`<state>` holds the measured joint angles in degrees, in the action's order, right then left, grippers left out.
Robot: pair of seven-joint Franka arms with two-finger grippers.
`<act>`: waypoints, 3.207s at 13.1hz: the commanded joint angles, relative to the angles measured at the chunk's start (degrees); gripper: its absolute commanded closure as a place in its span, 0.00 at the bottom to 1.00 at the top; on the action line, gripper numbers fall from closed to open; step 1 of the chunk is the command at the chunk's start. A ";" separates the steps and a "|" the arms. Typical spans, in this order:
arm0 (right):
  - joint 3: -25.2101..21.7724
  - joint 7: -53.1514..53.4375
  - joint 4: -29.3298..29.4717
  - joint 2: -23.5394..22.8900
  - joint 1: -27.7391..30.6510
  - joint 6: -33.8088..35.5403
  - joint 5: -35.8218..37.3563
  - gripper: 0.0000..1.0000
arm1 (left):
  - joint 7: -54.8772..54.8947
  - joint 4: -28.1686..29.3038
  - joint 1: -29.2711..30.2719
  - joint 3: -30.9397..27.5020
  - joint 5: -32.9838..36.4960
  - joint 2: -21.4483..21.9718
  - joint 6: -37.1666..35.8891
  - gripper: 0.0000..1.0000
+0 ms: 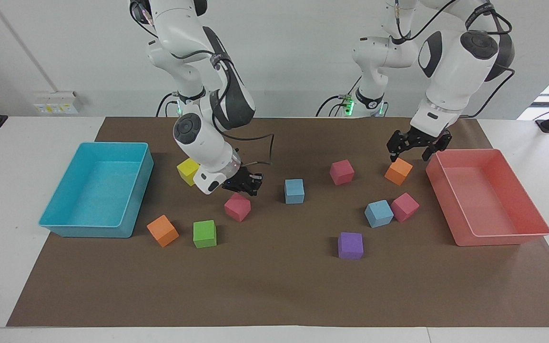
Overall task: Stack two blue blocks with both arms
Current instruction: 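Grasp the other light-blue cube with the left gripper while the right gripper hovers, then lift the light-blue cube with the left gripper near the pink bin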
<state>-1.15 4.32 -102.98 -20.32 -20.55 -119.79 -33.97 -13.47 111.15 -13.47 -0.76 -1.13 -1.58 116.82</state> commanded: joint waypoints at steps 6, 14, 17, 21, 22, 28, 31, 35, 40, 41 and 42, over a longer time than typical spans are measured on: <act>0.09 -15.91 -4.42 -1.29 2.01 -2.38 -15.75 1.00 | -8.42 -1.20 -3.14 -0.99 4.64 -10.37 12.90 0.00; 0.09 -20.76 -5.12 -3.76 1.39 -5.62 -25.35 1.00 | -10.78 -1.29 -2.35 -1.26 4.64 -15.02 16.95 0.00; 0.18 -21.11 -5.12 -4.55 0.78 -6.24 -27.11 1.00 | -11.49 -0.68 -1.21 -1.17 4.64 -15.73 17.92 0.00; 0.18 -20.85 -5.21 -4.46 0.52 -7.12 -27.11 1.00 | -12.72 -0.24 -1.99 -1.00 4.64 -16.26 18.09 0.00; 0.09 -20.41 -5.30 -4.29 0.43 -7.04 -26.94 1.00 | -12.72 -0.24 -2.08 -0.99 4.64 -16.26 18.09 0.00; 0.09 -12.96 -4.69 -3.59 -0.36 -6.51 -21.41 1.00 | -12.29 0.90 -2.35 -0.91 4.64 -15.83 17.30 0.09; 0.09 -10.57 -5.65 -2.97 -1.06 -6.68 -21.40 1.00 | -11.93 0.91 -2.35 -0.91 4.64 -15.74 17.04 0.42; 0.18 -11.35 -10.04 -1.30 -1.24 -9.57 -21.40 1.00 | -11.15 0.64 -3.14 -0.91 4.73 -15.65 16.43 0.98; 0.18 -11.27 -9.87 -1.39 -2.03 -10.02 -22.28 1.00 | -8.07 -0.24 -4.02 -0.99 4.73 -14.87 16.08 1.00; 0.18 -11.44 -9.96 -1.39 -2.03 -9.94 -22.28 1.00 | -8.07 -0.24 -4.11 -0.99 4.73 -13.90 15.55 1.00; 0.18 -11.53 -10.05 -1.30 -2.03 -9.85 -22.28 1.00 | -8.07 -0.24 -4.63 -0.99 4.73 -12.85 14.85 1.00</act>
<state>-1.26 -7.27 -111.06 -23.41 -22.67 -128.60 -56.42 -22.22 110.86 -16.72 -0.99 3.06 -16.90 133.77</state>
